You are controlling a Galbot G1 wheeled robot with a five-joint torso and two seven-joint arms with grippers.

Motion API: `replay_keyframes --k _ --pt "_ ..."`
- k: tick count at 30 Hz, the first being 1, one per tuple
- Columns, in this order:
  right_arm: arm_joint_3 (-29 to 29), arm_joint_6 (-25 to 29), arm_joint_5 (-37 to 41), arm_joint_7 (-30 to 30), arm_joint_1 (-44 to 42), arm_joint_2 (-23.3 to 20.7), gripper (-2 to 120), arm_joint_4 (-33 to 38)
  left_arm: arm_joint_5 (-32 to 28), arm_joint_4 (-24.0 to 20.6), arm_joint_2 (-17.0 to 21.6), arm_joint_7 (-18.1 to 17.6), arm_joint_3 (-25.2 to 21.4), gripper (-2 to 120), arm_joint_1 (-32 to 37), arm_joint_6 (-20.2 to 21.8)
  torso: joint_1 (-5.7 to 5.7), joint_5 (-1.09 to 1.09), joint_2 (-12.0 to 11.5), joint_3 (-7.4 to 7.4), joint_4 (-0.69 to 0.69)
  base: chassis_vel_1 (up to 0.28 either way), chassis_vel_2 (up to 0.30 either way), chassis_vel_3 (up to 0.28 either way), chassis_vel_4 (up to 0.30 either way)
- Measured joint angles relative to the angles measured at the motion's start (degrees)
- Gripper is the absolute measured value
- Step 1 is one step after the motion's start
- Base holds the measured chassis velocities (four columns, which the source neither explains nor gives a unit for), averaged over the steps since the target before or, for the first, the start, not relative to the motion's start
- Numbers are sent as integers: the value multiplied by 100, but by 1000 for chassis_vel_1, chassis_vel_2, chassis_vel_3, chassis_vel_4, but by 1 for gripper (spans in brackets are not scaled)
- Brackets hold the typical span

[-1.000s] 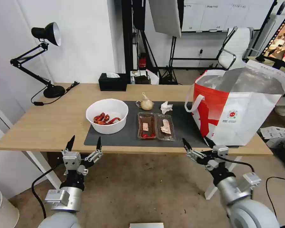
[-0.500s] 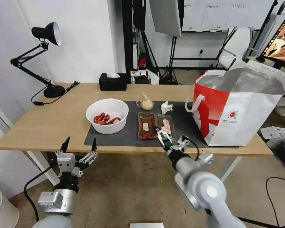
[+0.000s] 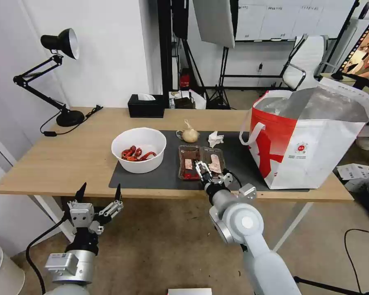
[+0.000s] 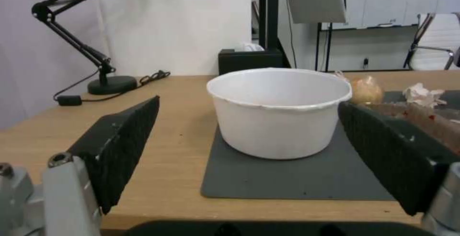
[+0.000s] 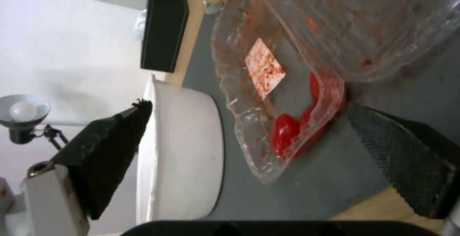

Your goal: Pick up the trash from the table and place it into the takeout bag.

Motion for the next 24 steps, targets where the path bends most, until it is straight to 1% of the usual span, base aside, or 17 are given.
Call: replay_keyframes --k 19,20,24 --pt "144 9 -10 122 75 184 100 -245 0 0 19 -4 -10 100 35 -8 -1 0 0 0 -1 0 0 0 0" --pt "179 10 -7 183 143 277 100 -346 -8 2 36 -7 -12 100 35 -16 -2 -1 1 -1 -1 0 0 0 0" --pt "197 10 -18 181 169 339 100 -421 -26 7 49 -8 -15 100 34 -21 -2 -1 3 -2 -2 0 0 0 0"
